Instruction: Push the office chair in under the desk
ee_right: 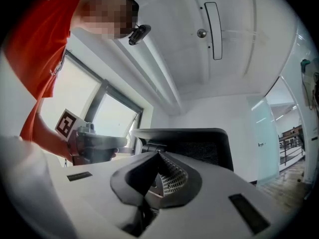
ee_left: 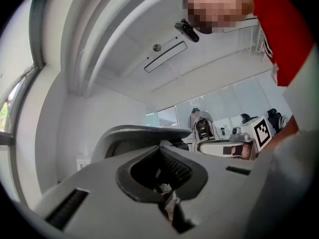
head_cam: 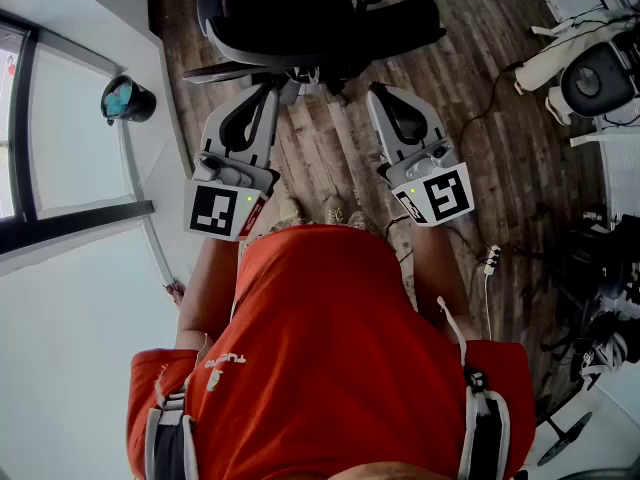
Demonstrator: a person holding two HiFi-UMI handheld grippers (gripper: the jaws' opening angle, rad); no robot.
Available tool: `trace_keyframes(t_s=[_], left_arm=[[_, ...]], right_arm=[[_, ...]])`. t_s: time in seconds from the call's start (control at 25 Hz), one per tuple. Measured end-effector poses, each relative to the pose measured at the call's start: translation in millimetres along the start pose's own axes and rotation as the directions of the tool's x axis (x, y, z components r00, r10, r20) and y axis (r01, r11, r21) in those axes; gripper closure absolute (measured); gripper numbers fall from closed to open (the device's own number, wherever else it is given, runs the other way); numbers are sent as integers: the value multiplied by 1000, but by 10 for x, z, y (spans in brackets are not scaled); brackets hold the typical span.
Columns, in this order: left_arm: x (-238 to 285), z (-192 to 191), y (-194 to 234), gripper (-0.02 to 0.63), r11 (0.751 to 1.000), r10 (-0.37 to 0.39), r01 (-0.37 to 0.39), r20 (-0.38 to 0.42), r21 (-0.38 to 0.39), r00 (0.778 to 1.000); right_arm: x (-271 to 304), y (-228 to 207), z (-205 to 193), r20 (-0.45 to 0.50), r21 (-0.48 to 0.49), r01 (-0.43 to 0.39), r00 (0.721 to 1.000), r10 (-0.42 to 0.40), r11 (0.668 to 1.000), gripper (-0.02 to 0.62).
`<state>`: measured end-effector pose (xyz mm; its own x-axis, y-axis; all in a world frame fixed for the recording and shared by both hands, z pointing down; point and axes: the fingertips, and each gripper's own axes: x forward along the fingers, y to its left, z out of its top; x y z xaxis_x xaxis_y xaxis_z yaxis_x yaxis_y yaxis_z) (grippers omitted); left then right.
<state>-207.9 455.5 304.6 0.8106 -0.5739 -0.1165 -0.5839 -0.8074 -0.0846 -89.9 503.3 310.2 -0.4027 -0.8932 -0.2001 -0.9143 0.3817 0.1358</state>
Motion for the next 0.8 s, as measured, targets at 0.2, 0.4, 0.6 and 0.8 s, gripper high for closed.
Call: trace_keyframes(t_s=[0.2,0.4,0.6,0.8], left_arm=[[-6,1,-24,597,1000,-4,4,11,-2,1000],[-18,-50,5,597,1000,12,-12,-13,15,1000],[1,-100,74,597,997,43,-40,-43,69,998],[-1,-262,178,594,982,112,-85,-157,171,981]], right_arm=[[-29,-23,4,3,15,-10,1000,10,1000,571],[-52,-68,-51,-8,10,-32,999,33,999,571],[-93,-231,-121,-51,-40,-55,997,53,998,568],[-195,-518,-345,-200,-94,-94,977,74,991,563]])
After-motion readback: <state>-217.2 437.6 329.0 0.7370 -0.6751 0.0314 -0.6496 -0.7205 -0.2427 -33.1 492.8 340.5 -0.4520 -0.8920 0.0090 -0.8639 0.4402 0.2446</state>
